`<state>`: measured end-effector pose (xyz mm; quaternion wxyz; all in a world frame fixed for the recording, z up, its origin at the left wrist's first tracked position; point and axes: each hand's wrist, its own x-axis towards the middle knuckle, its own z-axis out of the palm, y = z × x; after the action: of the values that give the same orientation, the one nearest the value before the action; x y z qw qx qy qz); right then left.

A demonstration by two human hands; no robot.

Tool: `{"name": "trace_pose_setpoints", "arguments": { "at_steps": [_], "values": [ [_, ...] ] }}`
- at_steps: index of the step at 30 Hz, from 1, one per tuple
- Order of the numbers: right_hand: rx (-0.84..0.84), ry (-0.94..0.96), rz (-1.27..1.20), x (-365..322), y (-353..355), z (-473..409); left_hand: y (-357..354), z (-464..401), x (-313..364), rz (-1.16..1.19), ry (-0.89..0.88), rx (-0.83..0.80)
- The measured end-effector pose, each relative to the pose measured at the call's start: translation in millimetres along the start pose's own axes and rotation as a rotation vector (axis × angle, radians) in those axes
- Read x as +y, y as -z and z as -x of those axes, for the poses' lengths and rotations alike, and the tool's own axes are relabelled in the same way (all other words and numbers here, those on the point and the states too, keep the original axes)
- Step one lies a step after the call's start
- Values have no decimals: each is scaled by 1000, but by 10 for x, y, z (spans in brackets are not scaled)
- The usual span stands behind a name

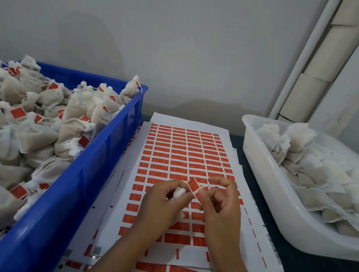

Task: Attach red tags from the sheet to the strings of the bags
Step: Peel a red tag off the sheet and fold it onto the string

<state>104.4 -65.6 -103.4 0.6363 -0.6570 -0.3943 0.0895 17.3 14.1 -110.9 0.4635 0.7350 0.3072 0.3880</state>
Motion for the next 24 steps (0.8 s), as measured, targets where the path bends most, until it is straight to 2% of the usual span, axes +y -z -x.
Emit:
{"name": "trace_pose_setpoints", "arguments": {
  "at_steps": [24],
  "values": [
    [34, 22, 69, 13, 16, -8, 19, 43, 66, 39, -37, -61]
  ]
}}
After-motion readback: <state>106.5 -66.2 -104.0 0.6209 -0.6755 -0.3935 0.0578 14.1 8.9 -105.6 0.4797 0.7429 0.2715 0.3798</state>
